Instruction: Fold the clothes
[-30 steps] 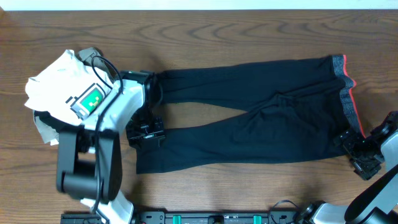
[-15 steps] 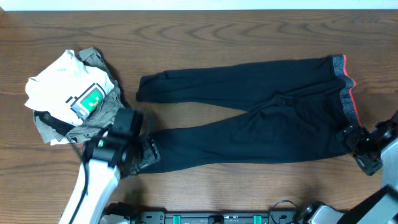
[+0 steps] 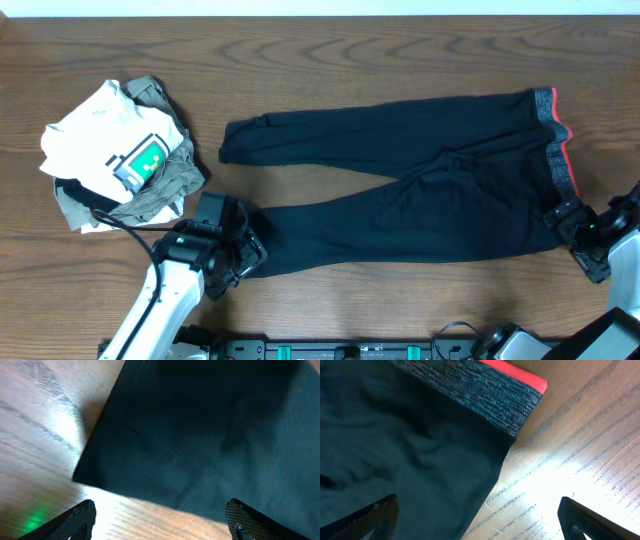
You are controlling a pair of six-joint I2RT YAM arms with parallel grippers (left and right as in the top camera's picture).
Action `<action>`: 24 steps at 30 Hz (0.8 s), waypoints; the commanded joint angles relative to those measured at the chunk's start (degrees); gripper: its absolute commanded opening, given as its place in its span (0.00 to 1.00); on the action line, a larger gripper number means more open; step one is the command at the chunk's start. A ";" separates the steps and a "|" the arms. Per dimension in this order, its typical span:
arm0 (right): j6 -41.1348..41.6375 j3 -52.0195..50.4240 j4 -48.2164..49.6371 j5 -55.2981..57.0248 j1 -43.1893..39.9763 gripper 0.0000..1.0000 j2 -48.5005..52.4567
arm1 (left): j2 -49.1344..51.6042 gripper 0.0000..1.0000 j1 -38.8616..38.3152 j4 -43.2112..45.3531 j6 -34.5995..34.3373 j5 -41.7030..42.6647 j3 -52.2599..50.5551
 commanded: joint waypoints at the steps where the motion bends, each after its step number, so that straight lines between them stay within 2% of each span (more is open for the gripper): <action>1: 0.42 -0.46 0.07 0.74 -0.22 0.99 0.35 | 2.25 0.85 -0.02 1.36 -4.72 0.42 -0.09; 5: 0.37 -0.46 0.04 0.76 -0.22 0.99 0.35 | 4.50 0.84 -0.02 1.01 -7.65 0.04 -0.09; 11: 0.37 -0.46 0.07 0.76 -0.22 0.99 0.35 | 5.03 0.84 -0.02 -0.44 -16.37 -2.43 -1.07; 17: 0.37 -0.46 0.07 0.76 -0.22 0.99 0.35 | 5.07 0.83 0.09 1.18 -18.45 -5.46 -2.05; 20: 0.37 -0.46 0.02 0.76 -0.22 0.99 0.35 | 5.07 0.53 0.09 1.95 -18.45 -6.14 -2.05; 23: 0.37 -0.46 -0.26 0.76 -0.22 0.99 0.35 | 5.07 0.43 0.09 1.99 -18.45 -6.19 -2.08; 24: 0.37 -0.46 -0.31 0.76 -0.22 0.99 0.35 | 5.07 0.36 0.09 2.19 -18.43 -6.21 -2.08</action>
